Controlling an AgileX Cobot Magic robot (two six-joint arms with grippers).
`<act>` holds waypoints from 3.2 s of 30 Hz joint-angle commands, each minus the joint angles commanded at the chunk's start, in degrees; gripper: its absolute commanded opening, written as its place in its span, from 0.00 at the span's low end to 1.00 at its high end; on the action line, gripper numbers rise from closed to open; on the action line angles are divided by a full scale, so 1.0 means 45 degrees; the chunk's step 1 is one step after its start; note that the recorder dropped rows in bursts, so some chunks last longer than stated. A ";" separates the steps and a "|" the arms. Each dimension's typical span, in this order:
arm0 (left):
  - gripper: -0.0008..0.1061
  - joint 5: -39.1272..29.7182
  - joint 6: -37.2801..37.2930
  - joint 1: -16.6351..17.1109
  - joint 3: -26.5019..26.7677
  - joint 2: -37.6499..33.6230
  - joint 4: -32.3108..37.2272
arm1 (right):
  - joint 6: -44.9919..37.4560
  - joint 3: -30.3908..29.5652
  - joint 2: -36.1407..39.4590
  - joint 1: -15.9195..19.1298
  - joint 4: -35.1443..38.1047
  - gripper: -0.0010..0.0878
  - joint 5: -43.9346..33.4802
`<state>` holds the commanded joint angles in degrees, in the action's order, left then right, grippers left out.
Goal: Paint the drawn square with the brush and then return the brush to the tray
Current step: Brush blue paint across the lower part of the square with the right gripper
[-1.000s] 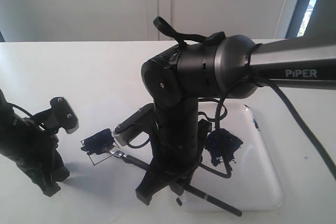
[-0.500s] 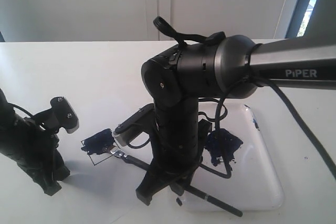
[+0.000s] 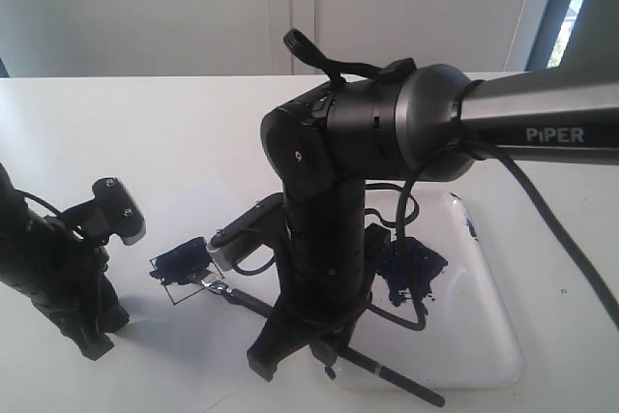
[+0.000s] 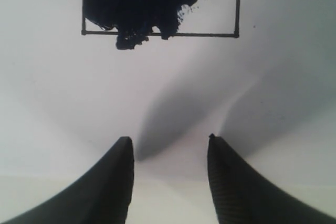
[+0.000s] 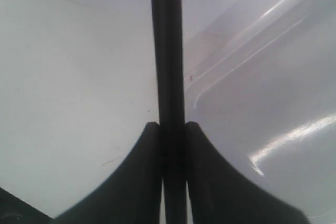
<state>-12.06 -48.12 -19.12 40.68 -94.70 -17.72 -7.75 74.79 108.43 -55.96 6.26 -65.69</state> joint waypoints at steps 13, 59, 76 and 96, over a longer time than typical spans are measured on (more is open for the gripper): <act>0.47 0.0024 0.0000 0.0000 0.0000 0.0002 0.0000 | -0.0274 0.0000 0.0000 -0.0028 0.0563 0.01 0.0101; 0.47 0.0161 0.0136 0.0000 0.0000 0.0002 -0.0050 | -0.0525 0.0000 0.0522 -0.0320 0.0908 0.01 0.0178; 0.47 0.0156 0.0184 0.0000 0.0000 0.0002 -0.0050 | 0.0429 0.0000 -0.0145 -0.0374 -0.0444 0.01 0.0075; 0.47 0.0106 0.0321 -0.0984 0.0000 0.0607 -0.0001 | 0.0349 0.0000 -0.0145 -0.0374 -0.0117 0.01 -0.0292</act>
<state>-11.58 -46.68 -23.55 40.68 -91.97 -17.72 -6.19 74.79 107.77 -57.64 5.74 -67.01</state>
